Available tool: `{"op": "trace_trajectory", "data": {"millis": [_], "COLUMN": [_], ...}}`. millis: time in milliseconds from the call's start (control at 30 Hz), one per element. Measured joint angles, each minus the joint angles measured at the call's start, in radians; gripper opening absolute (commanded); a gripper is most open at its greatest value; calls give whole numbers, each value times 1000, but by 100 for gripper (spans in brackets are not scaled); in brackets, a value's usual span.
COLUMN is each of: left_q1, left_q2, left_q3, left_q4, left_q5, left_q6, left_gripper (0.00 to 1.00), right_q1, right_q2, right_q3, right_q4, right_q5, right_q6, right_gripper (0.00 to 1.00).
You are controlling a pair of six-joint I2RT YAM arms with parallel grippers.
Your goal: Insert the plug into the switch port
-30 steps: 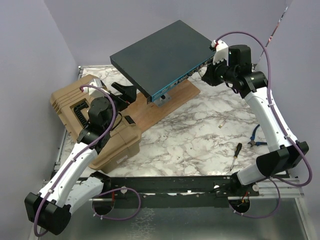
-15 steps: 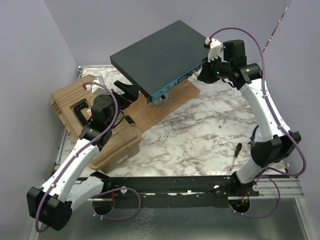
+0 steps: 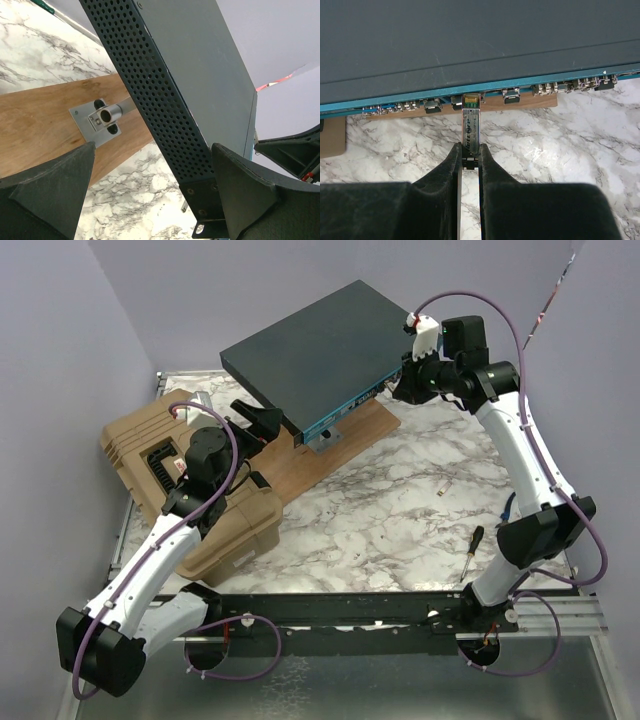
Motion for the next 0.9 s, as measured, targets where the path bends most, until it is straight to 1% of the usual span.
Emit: {"op": "trace_trajectory", "data": {"millis": [900], "left_q1": [0], "left_q2": [0], "left_q3": [0], "left_q4": [6], "left_q5": [7], "left_q6": [-7], "left_gripper": [99], "right_q1": [5], "right_q2": [27], "right_q3": [28], "right_q4": [-6], "right_q5": [1], "right_q6": [0], "right_gripper": [1]}}
